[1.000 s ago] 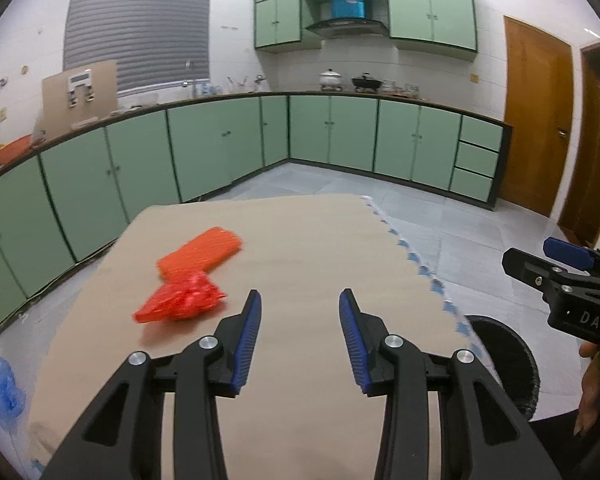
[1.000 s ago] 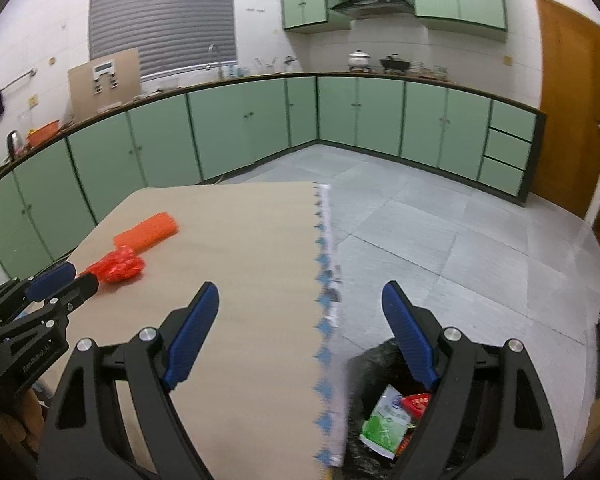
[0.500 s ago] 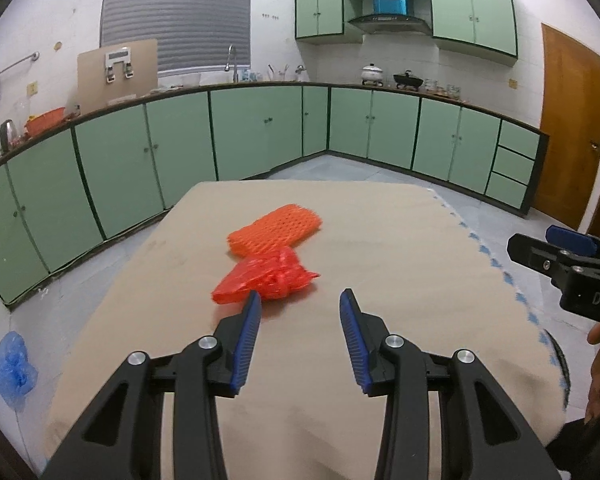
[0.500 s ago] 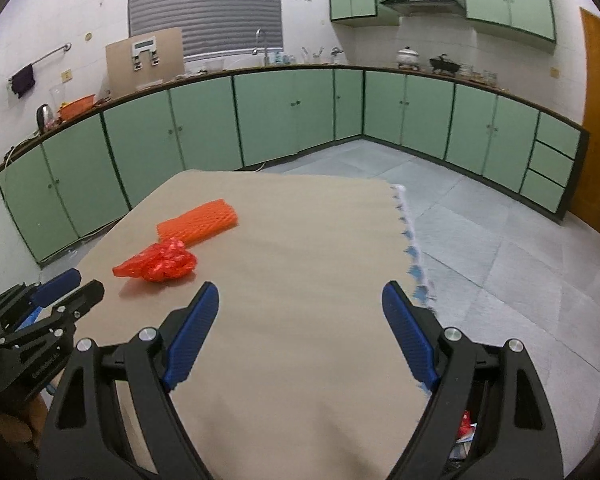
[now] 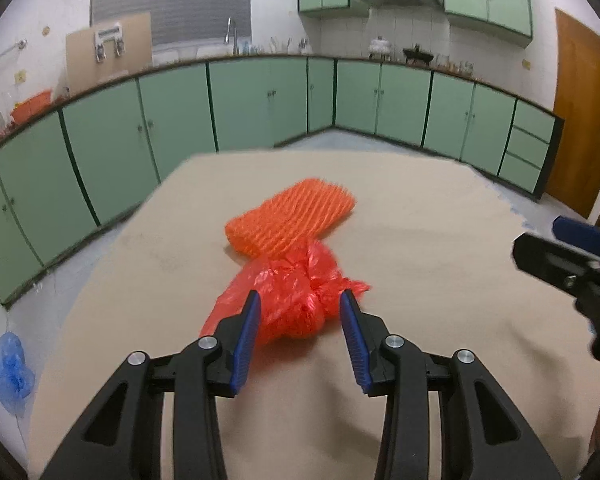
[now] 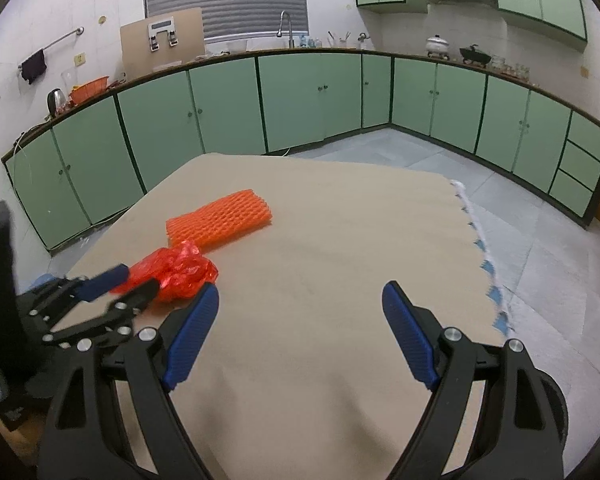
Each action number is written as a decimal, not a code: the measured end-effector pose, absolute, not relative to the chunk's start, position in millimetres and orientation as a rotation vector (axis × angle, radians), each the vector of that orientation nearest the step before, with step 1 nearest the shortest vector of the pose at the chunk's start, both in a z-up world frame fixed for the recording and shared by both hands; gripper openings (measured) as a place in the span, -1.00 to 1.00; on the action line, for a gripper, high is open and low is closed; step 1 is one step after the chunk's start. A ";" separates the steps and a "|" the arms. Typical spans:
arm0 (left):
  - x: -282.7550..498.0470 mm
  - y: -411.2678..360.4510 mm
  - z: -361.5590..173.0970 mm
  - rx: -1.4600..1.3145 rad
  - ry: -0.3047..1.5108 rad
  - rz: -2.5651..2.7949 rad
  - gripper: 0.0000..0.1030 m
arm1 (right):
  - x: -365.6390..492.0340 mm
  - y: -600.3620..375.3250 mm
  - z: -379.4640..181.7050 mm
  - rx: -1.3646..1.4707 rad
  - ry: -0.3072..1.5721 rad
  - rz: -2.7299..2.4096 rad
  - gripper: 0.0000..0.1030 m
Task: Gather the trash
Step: 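Grasp the red plastic bag with the left tool while the right tool grasps the orange mesh net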
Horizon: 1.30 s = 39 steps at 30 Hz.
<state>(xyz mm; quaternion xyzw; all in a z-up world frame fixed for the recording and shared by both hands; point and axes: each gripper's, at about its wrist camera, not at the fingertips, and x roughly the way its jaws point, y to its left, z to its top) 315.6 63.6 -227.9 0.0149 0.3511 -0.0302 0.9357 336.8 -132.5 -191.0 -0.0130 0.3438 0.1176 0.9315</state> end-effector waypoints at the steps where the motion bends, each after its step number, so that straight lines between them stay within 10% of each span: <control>1: 321.7 65.2 -232.1 0.031 0.733 -0.057 -0.22 | 341.7 -129.6 -193.3 -0.028 0.708 0.245 0.58; 8: 322.4 76.9 -225.7 0.004 0.673 -0.070 -0.93 | 365.6 -111.5 -201.0 -0.030 0.717 0.272 0.58; 39: 346.3 194.7 -200.8 -0.111 0.561 -0.003 -0.96 | 470.4 20.3 -258.9 -0.080 0.944 0.235 0.47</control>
